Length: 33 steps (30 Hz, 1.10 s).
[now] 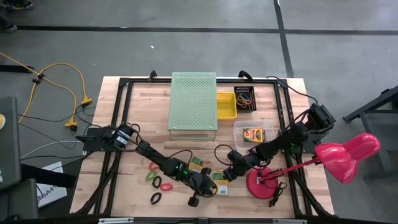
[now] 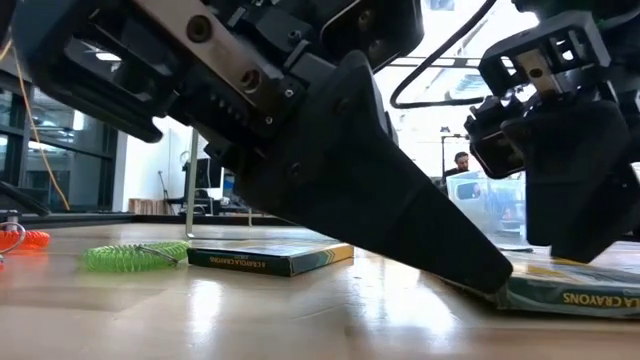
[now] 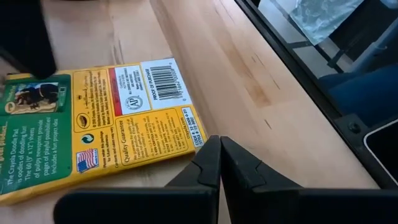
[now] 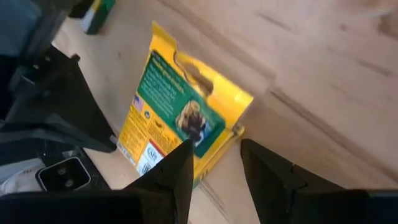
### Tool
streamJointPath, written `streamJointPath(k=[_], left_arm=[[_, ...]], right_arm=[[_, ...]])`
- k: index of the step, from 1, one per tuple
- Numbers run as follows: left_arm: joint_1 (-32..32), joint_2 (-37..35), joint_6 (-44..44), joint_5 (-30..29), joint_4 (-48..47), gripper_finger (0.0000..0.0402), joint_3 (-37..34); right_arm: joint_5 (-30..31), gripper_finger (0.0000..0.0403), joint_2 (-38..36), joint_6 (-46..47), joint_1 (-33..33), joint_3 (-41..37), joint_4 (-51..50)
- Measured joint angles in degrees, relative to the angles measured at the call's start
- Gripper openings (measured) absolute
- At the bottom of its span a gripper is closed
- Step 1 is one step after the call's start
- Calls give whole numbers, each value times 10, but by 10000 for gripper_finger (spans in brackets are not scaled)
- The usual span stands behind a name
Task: Pick & Place Office Desk Supplies
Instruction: Put the crayon box into the transparent bin
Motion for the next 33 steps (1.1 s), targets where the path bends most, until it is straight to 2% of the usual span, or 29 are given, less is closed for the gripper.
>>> streamJointPath(k=[12, 19, 28, 33], left_arm=[[18, 0, 12, 0, -2, 1, 0], [23, -1, 28, 5, -5, 1, 0], [39, -36, 58, -22, -126, 1, 0], [51, -38, 58, -8, -146, 1, 1]], right_arm=[[-6, 129, 1, 23, 17, -1, 20], [13, 129, 1, 22, 18, -1, 17], [33, 129, 1, 7, 14, -1, 11], [49, 129, 1, 5, 14, -1, 2]])
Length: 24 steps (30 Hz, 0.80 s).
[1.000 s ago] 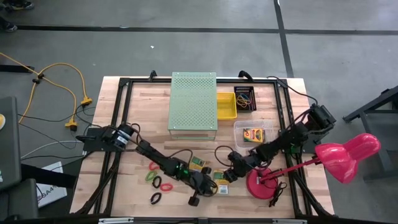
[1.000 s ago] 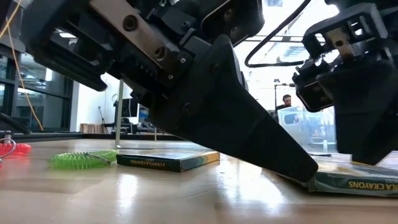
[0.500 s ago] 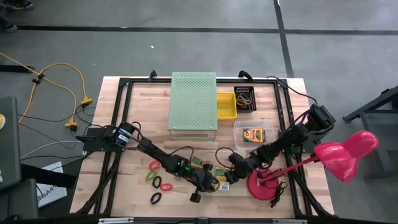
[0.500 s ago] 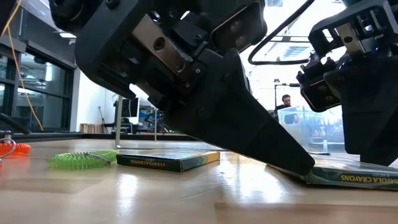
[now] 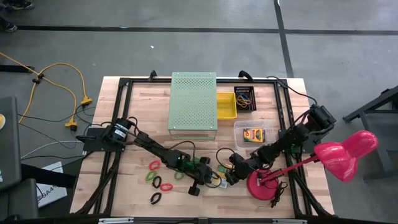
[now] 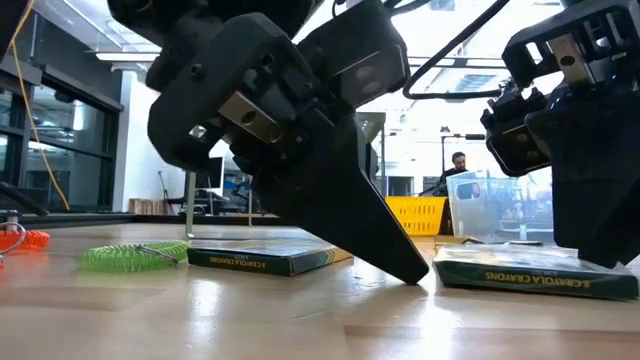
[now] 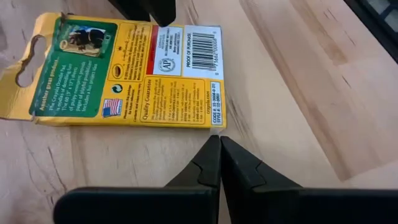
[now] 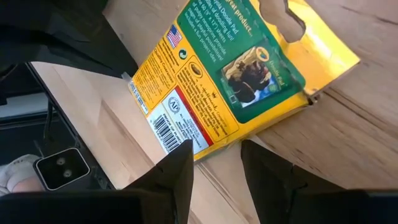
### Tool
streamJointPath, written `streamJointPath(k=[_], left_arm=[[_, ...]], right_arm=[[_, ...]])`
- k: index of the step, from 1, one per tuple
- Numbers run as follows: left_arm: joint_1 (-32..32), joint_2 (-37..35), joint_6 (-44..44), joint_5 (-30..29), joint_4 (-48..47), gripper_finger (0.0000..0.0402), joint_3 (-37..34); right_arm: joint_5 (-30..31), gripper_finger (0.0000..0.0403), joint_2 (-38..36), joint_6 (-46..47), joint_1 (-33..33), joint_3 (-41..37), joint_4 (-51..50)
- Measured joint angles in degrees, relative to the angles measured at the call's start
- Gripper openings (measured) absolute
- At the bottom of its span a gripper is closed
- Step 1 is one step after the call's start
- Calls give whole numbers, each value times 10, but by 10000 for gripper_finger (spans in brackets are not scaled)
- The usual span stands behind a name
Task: Pick & Place Office Desk Supplies
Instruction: Put the crayon box into the transparent bin
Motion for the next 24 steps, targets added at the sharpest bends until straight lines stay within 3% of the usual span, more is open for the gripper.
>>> streamJointPath(k=[2, 6, 9, 24], left_arm=[[0, -4, 4, -1, -8, 1, 0], [-9, -22, 35, -76, -60, 1, 0], [-5, -23, 50, -94, -52, 1, -1], [13, -11, 50, -59, -23, 1, -1]], right_arm=[[1, 129, 0, 0, 0, 0, -4], [2, 129, 0, 0, 0, 0, -5], [3, 129, 0, 0, -2, 0, -6], [18, 129, 0, -27, -33, 0, 0]])
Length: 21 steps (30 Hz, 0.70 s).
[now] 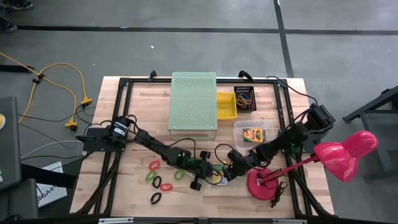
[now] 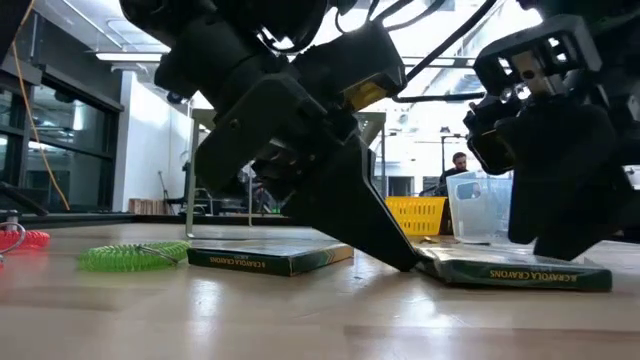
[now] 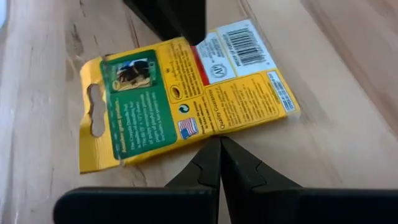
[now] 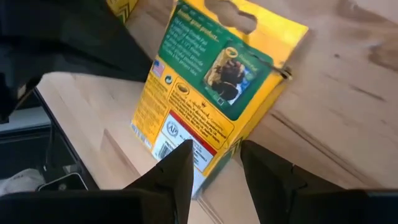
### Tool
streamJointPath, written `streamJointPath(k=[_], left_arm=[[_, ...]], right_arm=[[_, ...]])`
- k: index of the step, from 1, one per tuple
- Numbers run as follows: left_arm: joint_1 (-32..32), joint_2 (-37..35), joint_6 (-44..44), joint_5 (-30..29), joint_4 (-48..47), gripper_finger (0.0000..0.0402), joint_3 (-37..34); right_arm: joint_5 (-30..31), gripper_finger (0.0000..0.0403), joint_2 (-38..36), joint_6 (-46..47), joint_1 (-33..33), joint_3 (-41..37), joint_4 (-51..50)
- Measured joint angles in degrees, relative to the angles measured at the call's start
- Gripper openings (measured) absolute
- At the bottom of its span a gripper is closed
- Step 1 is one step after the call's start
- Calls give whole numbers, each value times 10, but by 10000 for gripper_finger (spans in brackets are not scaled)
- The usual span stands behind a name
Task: Pick & Place Office Desk Supplies
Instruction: Put the crayon box into the transparent bin
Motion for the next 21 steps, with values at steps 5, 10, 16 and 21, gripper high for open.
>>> streamJointPath(k=[5, 10, 16, 21], left_arm=[[0, 5, -15, 14, 1, 1, 0], [0, 10, -21, 20, 4, 1, 1], [0, 12, -22, 22, 3, 1, 1], [0, 12, -28, 30, 2, 1, 1]], right_arm=[[0, 129, 0, 7, -1, 0, -6], [1, 129, 0, 8, -3, 0, 3], [2, 129, 0, 7, -9, -2, 23], [3, 129, 0, 9, -12, -2, 34]])
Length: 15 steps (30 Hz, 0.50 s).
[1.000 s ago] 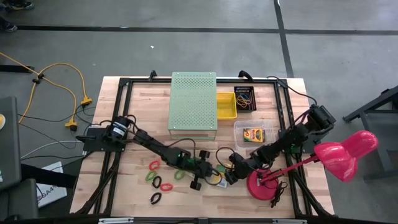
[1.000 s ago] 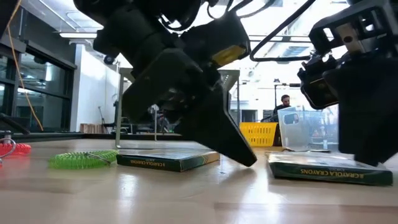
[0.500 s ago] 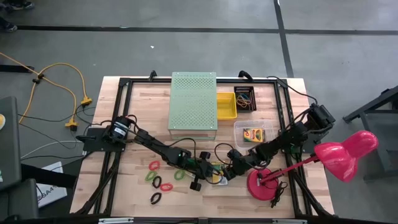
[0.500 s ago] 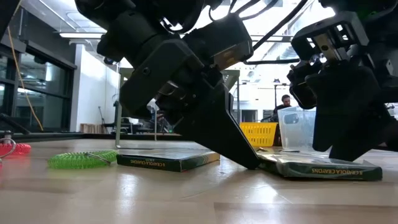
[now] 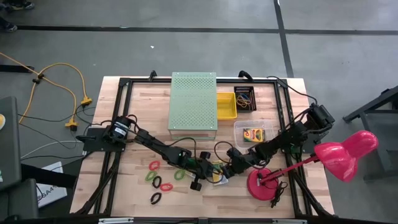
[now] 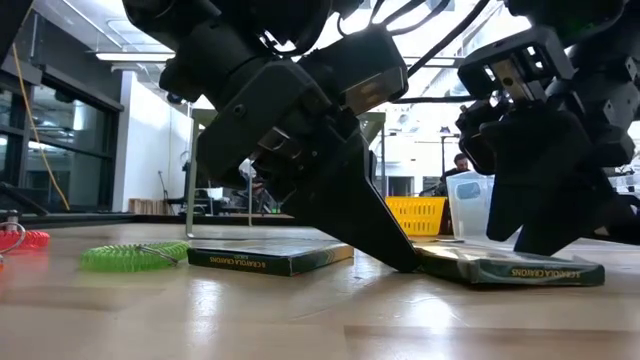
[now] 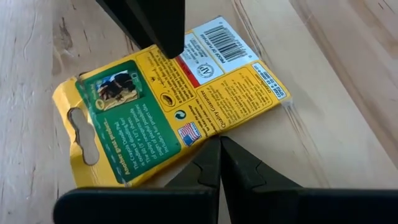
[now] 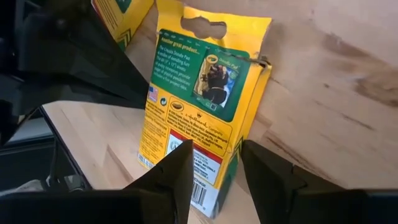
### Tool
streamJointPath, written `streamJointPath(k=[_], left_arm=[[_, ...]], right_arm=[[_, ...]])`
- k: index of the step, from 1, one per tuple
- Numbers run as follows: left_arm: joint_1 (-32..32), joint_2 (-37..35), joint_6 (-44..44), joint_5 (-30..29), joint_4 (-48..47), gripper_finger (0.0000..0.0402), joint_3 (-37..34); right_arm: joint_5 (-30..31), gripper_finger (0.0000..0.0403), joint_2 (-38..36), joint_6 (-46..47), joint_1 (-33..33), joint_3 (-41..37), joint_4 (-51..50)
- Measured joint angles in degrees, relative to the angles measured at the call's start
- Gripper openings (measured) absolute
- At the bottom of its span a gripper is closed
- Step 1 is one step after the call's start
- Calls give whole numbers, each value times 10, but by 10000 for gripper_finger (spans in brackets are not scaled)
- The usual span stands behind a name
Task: Pick & Place Office Desk Supplies
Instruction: Put the crayon box into the transparent bin
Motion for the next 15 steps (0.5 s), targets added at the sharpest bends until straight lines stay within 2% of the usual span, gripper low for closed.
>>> streamJointPath(k=[6, 11, 15], left_arm=[[-1, 0, -26, 1, -20, 1, 1], [-9, 1, -42, -6, -31, 1, 1], [-17, 1, -48, -11, -33, 1, 1]], right_arm=[[-10, 129, 1, 3, -1, -1, 20], [-22, 129, -1, 19, -1, 3, -35], [-26, 129, -1, 17, 0, 3, -22]])
